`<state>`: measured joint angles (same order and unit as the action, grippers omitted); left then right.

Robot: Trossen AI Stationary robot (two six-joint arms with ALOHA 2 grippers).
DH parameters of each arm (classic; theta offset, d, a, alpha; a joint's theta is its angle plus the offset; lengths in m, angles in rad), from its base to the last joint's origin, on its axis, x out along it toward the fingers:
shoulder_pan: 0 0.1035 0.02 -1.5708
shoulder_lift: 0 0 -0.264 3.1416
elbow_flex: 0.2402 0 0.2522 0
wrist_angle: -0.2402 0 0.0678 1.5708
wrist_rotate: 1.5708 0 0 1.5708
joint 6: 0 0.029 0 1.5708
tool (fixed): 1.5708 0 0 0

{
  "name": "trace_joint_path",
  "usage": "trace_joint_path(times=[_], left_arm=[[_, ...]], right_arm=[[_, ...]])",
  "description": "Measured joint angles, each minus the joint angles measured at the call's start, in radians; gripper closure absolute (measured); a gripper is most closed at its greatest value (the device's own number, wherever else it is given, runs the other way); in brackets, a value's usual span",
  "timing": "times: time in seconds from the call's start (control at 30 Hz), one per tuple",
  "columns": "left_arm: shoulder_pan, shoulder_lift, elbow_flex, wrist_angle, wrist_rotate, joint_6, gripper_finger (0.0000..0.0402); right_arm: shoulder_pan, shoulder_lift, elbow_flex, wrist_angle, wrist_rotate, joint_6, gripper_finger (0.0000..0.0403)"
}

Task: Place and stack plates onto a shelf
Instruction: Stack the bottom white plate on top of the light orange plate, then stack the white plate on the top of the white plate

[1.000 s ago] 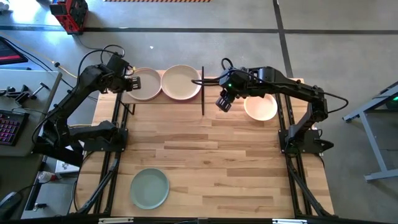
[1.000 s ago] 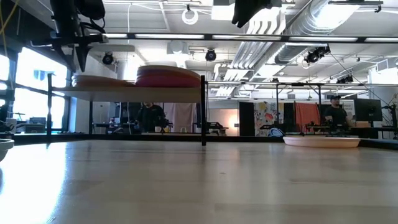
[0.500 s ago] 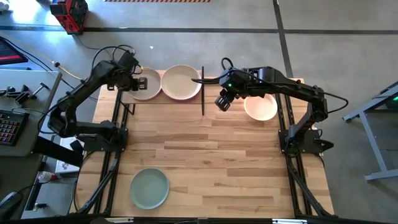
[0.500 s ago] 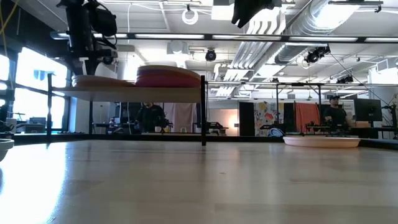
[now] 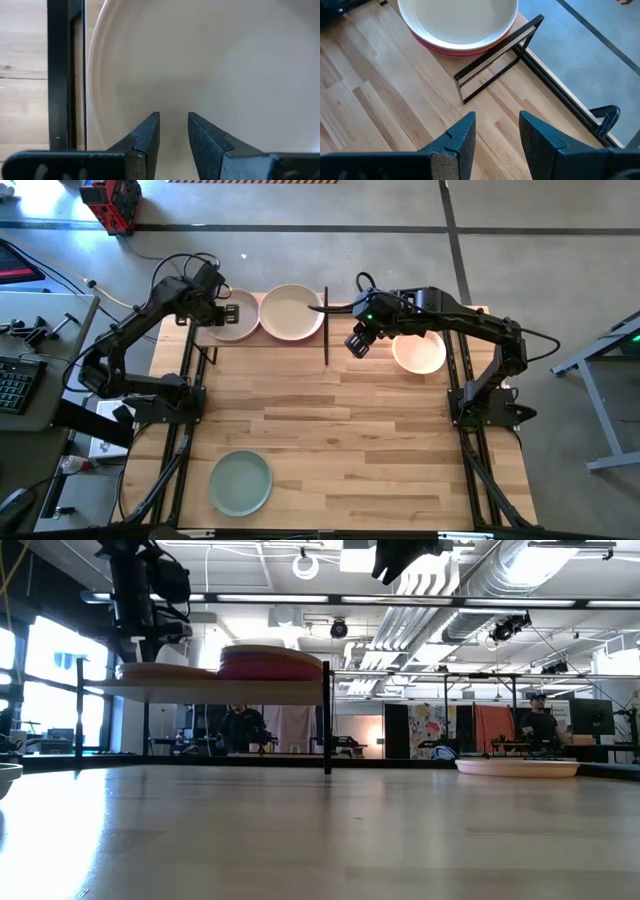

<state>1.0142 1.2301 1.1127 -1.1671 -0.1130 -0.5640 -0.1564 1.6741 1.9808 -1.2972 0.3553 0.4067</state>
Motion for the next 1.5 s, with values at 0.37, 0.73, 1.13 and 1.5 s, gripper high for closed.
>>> trace_joint_path(times=[0.37,0.73,1.13,1.5], left_arm=[[0.0,-0.057,0.013,0.002,0.022,0.043,0.0335],[-0.064,-0.218,0.094,0.0,0.341,0.132,0.0337],[-0.391,-0.348,0.094,0.003,0.426,0.176,0.0335],[-0.615,-0.361,0.094,0.005,0.425,0.185,0.0334]], right_arm=[[0.0,0.0,0.0,0.0,0.0,0.006,0.0273],[0.0,0.0,0.0,-0.019,-0.087,0.118,0.0273],[0.109,0.085,0.0,-0.223,-0.122,0.213,0.0273],[0.219,0.23,0.0,-0.276,-0.067,0.397,0.0273]])
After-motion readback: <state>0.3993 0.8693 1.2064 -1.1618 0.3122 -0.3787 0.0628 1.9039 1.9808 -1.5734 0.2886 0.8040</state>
